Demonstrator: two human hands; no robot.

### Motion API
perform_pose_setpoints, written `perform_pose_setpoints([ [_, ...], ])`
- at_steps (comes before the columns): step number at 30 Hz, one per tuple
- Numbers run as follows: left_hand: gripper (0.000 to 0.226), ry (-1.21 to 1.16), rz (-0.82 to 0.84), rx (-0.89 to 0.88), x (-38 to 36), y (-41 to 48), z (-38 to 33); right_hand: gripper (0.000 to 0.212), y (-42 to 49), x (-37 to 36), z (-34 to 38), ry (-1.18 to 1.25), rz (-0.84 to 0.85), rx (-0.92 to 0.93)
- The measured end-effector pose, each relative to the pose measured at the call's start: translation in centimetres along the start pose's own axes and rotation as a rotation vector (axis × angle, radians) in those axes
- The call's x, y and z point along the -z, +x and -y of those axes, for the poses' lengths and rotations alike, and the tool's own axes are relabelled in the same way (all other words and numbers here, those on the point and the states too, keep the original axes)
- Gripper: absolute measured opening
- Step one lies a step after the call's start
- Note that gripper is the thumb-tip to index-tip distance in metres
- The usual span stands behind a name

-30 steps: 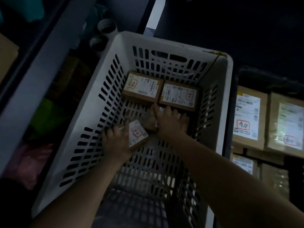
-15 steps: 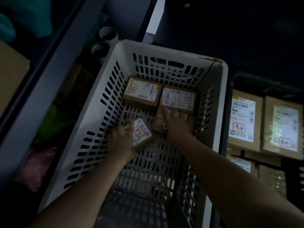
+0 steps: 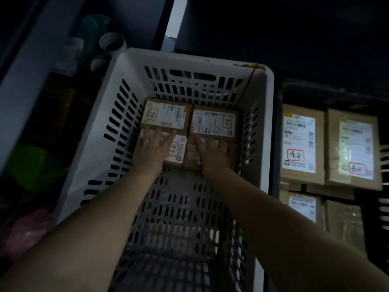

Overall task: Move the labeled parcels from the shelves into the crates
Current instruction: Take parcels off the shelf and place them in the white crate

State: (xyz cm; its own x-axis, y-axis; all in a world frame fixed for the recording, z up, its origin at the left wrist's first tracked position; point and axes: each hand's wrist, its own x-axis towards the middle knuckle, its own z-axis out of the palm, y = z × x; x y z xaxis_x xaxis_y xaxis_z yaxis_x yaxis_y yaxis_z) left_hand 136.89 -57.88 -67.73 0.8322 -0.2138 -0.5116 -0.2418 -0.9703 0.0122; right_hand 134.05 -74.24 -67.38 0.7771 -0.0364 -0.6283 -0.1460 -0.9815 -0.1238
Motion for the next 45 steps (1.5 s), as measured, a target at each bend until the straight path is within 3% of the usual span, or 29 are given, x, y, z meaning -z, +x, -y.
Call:
perform_pose_setpoints([
  [5,0.097,-0.077,0.037,-0.007,-2.7,0.6,-1.2,0.085,0.5,-0.3,1.1,-0.12,-0.037,-0.018],
  [9,0.057,-0.402,0.024,-0.003,-3.1,1.1,-1.4,0.091,0.9,-0.4,1.8,-0.115,0.0,-0.052],
  [12,0.065,-0.362,0.064,-0.041,-2.3,0.8,-1.2,0.092,0.4,-0.4,1.7,-0.127,0.051,-0.029],
  [14,0.074,-0.283,0.003,-0.09,-1.4,-0.2,-0.9,0.088,-0.3,0.6,1.5,-0.079,0.05,0.003],
  [23,0.032,-0.05,-0.291,-0.153,7.8,-10.2,0.4,0.052,-9.5,6.9,4.9,-0.192,-0.303,0.208],
  [29,0.03,0.045,-0.477,-0.023,15.1,-22.2,1.2,0.04,-19.3,12.0,6.4,-0.222,-0.482,0.406],
  [34,0.02,0.063,-0.664,0.129,18.6,-36.1,0.4,0.034,-29.5,14.2,7.9,-0.25,-0.76,0.632],
  [38,0.026,0.246,-0.751,0.348,21.7,-49.5,0.2,0.031,-39.7,16.5,12.8,-0.216,-0.958,0.895],
  [42,0.02,0.439,-0.881,0.518,23.7,-64.1,0.9,0.027,-52.2,17.5,19.4,-0.118,-1.071,1.137],
  [45,0.019,0.473,-0.889,0.691,23.1,-74.4,1.4,0.026,-60.9,16.4,23.8,-0.068,-1.117,1.365],
])
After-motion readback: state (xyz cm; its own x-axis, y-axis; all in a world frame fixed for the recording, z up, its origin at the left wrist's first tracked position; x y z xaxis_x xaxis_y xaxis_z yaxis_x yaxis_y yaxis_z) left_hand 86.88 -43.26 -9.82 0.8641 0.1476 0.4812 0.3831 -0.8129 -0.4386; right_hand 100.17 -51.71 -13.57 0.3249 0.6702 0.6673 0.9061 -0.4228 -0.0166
